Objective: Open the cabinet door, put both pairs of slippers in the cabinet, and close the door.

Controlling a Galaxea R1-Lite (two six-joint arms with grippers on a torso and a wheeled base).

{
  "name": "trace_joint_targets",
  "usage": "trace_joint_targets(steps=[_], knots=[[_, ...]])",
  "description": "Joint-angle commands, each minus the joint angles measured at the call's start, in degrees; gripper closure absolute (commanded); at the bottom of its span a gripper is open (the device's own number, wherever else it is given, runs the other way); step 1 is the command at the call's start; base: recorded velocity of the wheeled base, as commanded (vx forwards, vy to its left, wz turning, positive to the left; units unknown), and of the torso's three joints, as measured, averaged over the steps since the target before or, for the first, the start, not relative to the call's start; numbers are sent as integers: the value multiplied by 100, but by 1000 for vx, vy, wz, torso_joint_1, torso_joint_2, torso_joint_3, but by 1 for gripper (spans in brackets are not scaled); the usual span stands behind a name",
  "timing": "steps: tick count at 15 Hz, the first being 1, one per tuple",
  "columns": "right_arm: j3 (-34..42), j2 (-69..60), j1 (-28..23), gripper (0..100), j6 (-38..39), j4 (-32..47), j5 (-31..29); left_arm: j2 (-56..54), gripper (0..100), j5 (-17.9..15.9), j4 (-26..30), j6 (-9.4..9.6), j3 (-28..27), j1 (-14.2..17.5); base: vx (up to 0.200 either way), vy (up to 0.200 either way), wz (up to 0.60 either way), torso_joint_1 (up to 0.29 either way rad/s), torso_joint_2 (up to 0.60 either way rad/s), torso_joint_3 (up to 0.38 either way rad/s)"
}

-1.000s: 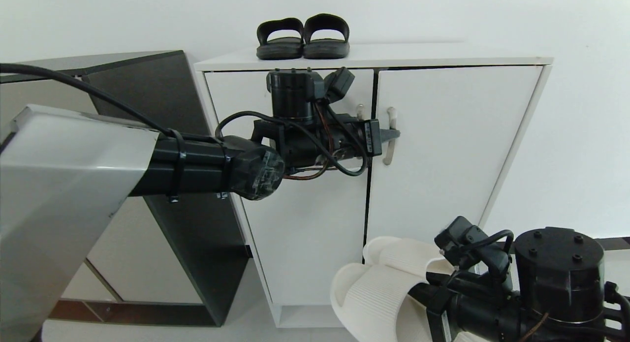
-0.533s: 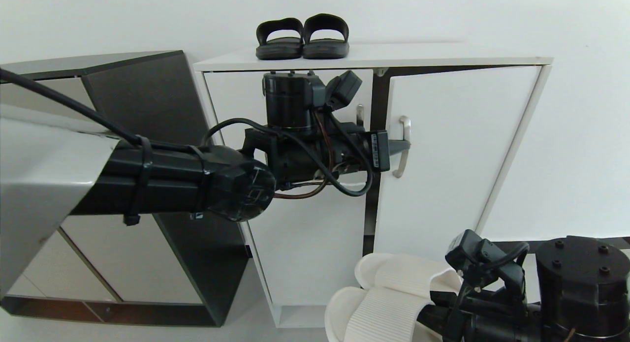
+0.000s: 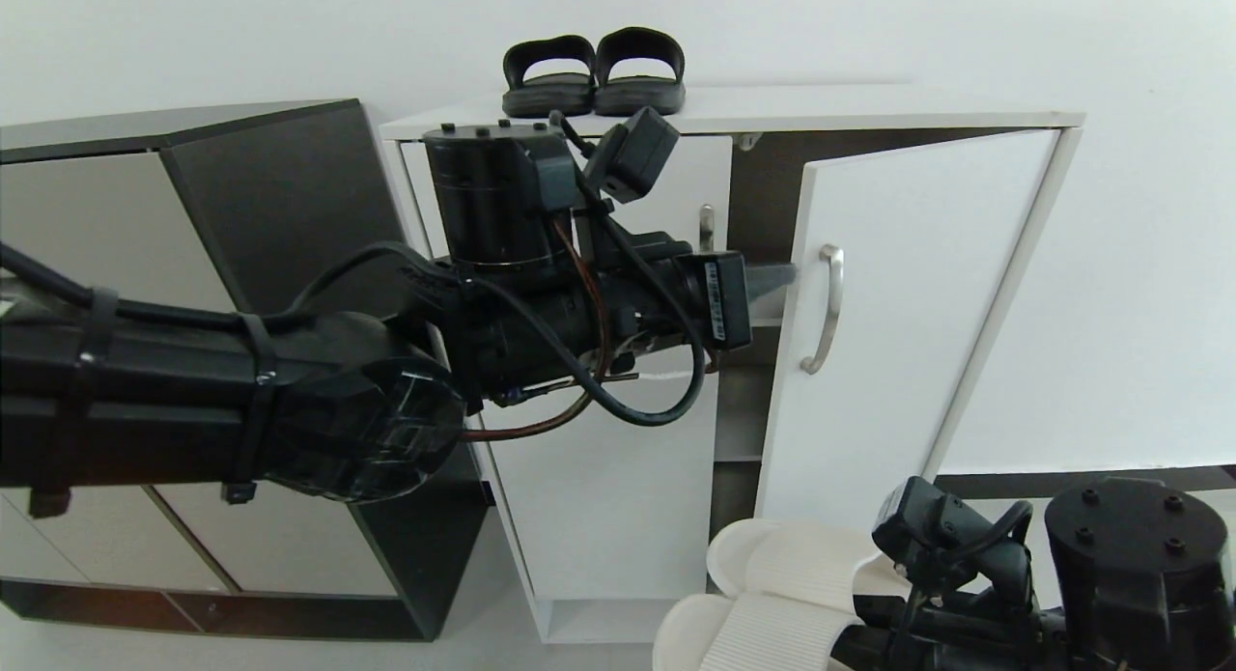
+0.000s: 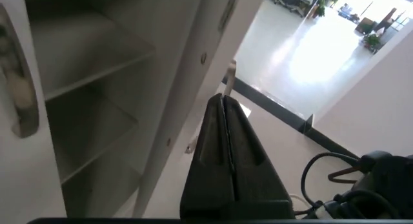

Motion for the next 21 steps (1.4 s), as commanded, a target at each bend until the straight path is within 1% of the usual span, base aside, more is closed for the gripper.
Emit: trace_joint_targets(steps=[1,2,5,6,7,8,10,12,16,17,19,21], knots=[[-51,-55,21,100,-2,10,2,-42,100,-4,24,-4,-96,177,0,0,0,0,0,0],[-68,-64,30,100,-2,19,-7,107,100,-4,24,-4,-228,274,0,0,0,0,0,0],[-130,-55,30,100,-2,28,-7,837,100,-4,42,-30,-1037,423,0,0,0,0,0,0],[-130,-55,30,100,-2,28,-7,837,100,-4,42,-30,-1037,423,0,0,0,0,0,0],[-130,-55,30,100,-2,19,-7,1127,100,-12,129,-30,-1380,432,0,0,0,0,0,0],[-59,-126,30,100,-11,19,-24,1408,100,-4,393,-83,-1863,388,0,0,0,0,0,0],[55,-231,65,100,-29,63,-16,1425,100,5,622,-100,-1995,317,0,0,0,0,0,0],[55,-231,161,100,-20,159,-7,1478,100,5,762,-92,-2118,317,0,0,0,0,0,0],[160,-284,495,100,-11,159,37,1505,100,5,771,-92,-2162,317,0,0,0,0,0,0],[143,-258,548,100,-11,151,90,1505,100,23,762,-83,-2144,300,-200,0,0,-2,-2,2],[116,-187,654,100,-11,124,107,1452,100,102,762,-65,-2091,54,-200,0,0,10,5,-2],[108,-196,654,100,-11,98,99,1478,100,146,762,-13,-2039,-386,-200,0,0,-2,0,5]])
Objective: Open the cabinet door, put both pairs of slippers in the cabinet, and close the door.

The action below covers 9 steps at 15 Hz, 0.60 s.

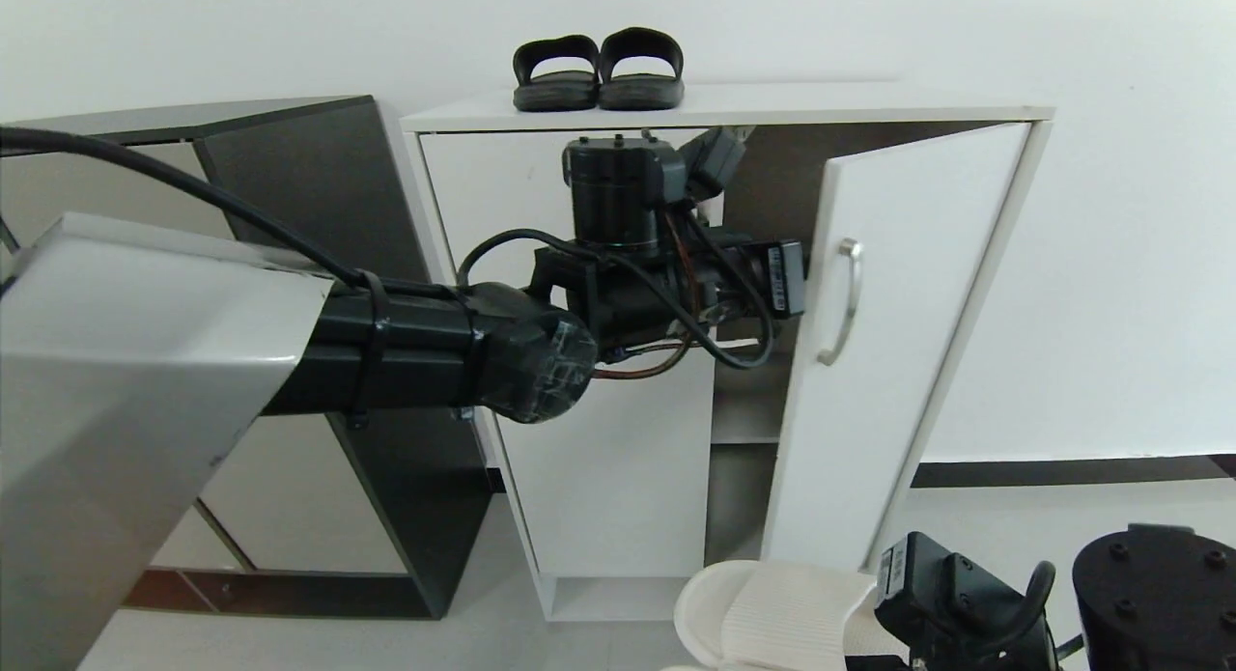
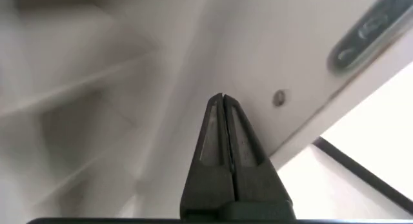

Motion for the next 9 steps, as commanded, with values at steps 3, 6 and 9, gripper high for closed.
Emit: trace_joint_targets(steps=[3,6,9], knots=[[3,13,2,100,-1,-18,-31,-8,100,87,-63,34,44,-380,-200,0,0,-2,5,7],[-243,198,-297,100,130,-124,-102,-615,100,508,-476,298,720,-178,-67,0,0,1,1,1],[-744,690,-929,100,500,-299,-875,-1907,100,1229,-599,685,1925,-2,0,0,0,0,0,0]])
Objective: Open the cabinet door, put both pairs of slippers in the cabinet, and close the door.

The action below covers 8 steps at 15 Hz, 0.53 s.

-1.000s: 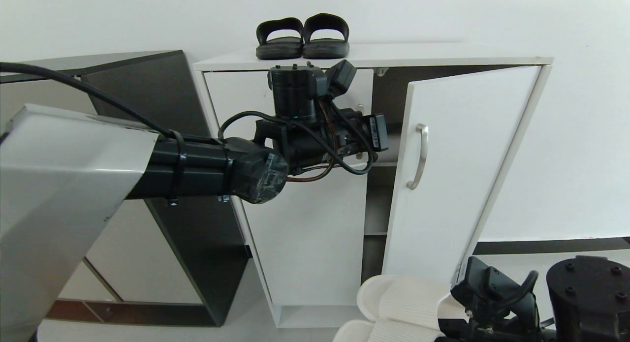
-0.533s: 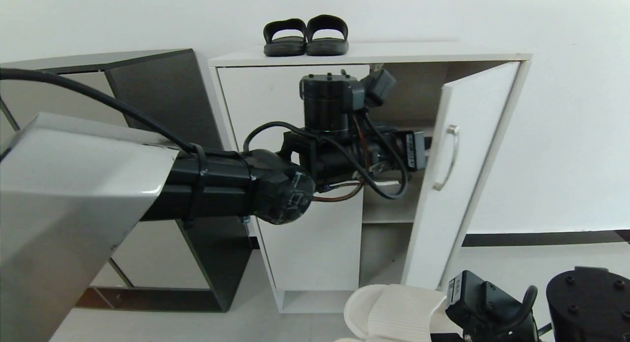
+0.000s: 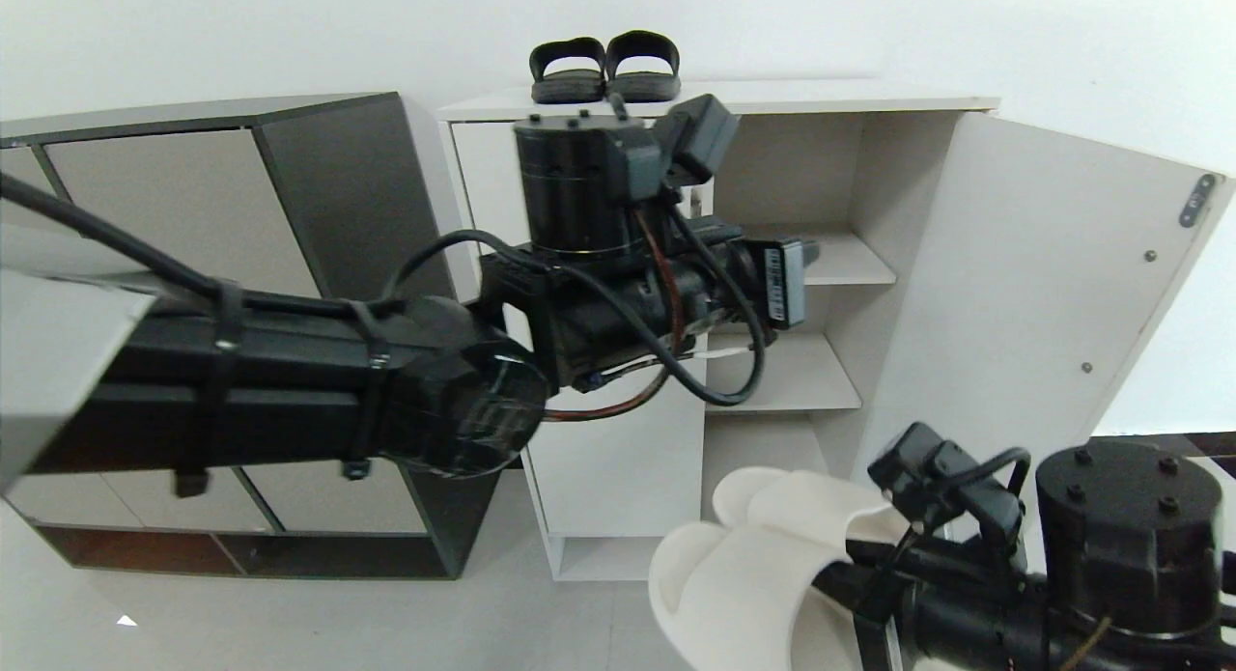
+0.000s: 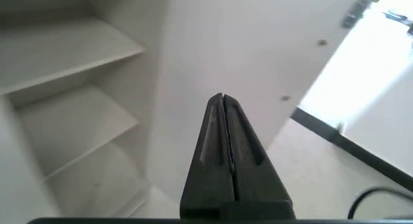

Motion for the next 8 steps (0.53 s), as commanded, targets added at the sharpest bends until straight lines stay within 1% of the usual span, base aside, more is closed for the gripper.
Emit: trace_joint_targets(steps=[1,2,3,4,5,6,7,8], knots=[[-658,728,-416,100,301,-35,-734,-1920,100,374,101,227,1468,292,0,0,0,0,0,0],[-878,860,-434,100,459,-18,-997,-2412,100,567,338,306,1758,415,0,0,0,0,0,0],[-1256,1053,-434,100,661,44,-1542,-3379,100,1648,1217,579,2144,511,0,0,0,0,0,0],[-1396,1150,-434,100,661,97,-1841,-3933,100,2448,1832,684,2311,538,0,0,0,0,0,0],[-1502,1273,-434,100,670,193,-2140,-4926,100,3037,2571,728,2593,652,0,0,0,0,0,0],[-1502,1317,-434,100,670,193,-2175,-5585,100,3028,2870,816,2874,1188,0,0,0,0,0,0],[-1484,1325,-442,100,670,193,-2210,-6121,100,3037,3072,1062,3348,1909,0,0,0,0,0,0],[-1484,1325,-460,100,661,185,-2298,-6789,100,3055,3080,1238,3981,2550,0,0,0,0,0,0]])
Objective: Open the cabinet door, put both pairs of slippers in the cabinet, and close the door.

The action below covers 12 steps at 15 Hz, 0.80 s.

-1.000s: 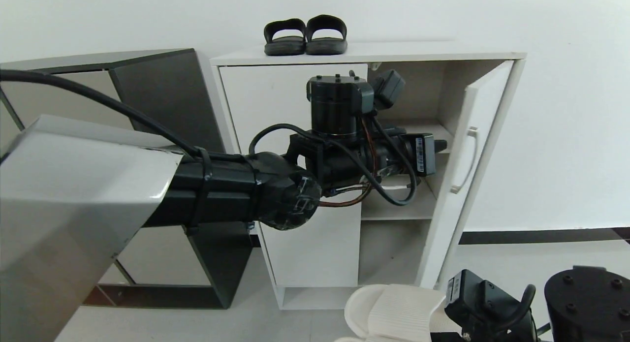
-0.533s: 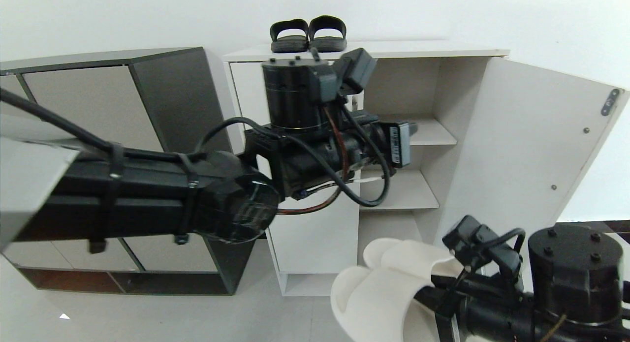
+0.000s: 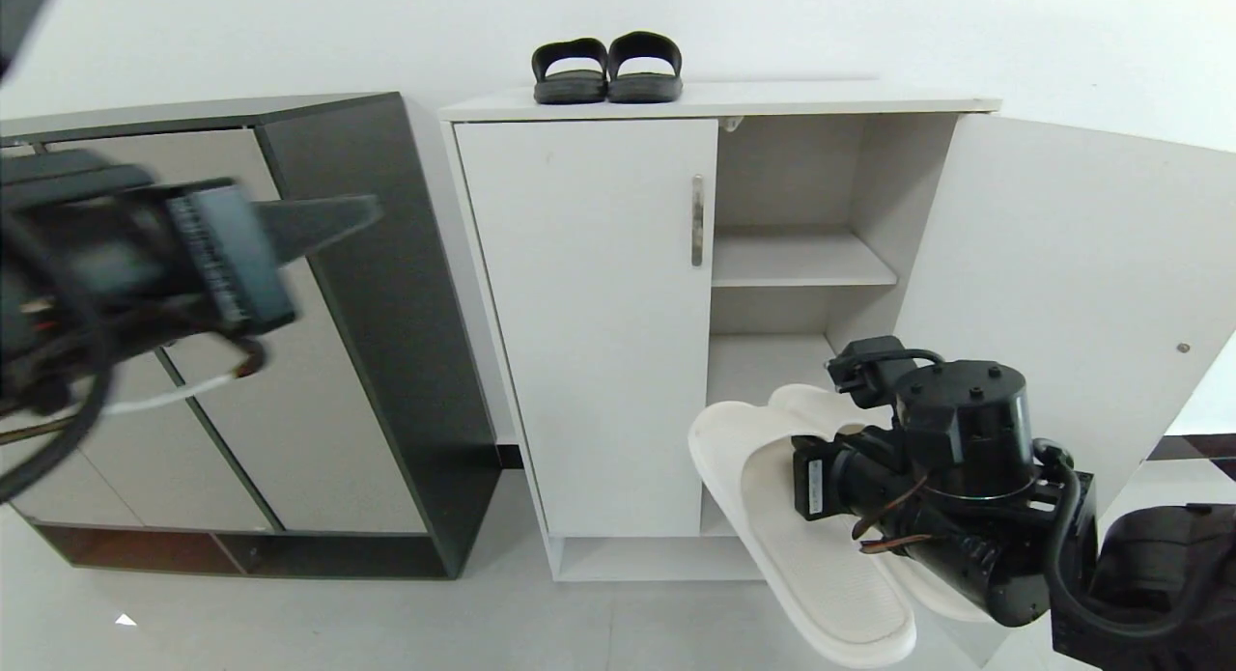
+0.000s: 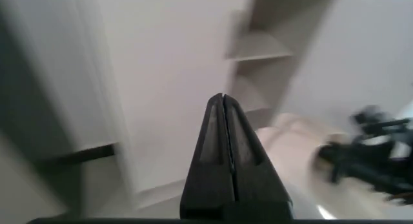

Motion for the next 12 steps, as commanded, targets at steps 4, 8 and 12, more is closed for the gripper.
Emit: trace_joint_targets(steps=[4,8,12], knots=[[35,156,-68,100,-41,4,-36,-4256,100,636,785,407,3415,3368,0,0,0,0,0,0],[53,191,-103,100,-14,-31,-36,-6057,100,601,811,864,4759,3606,0,0,0,0,0,0],[123,191,-77,100,12,-75,-36,-6471,100,-313,741,916,5427,3359,0,0,0,0,0,0]])
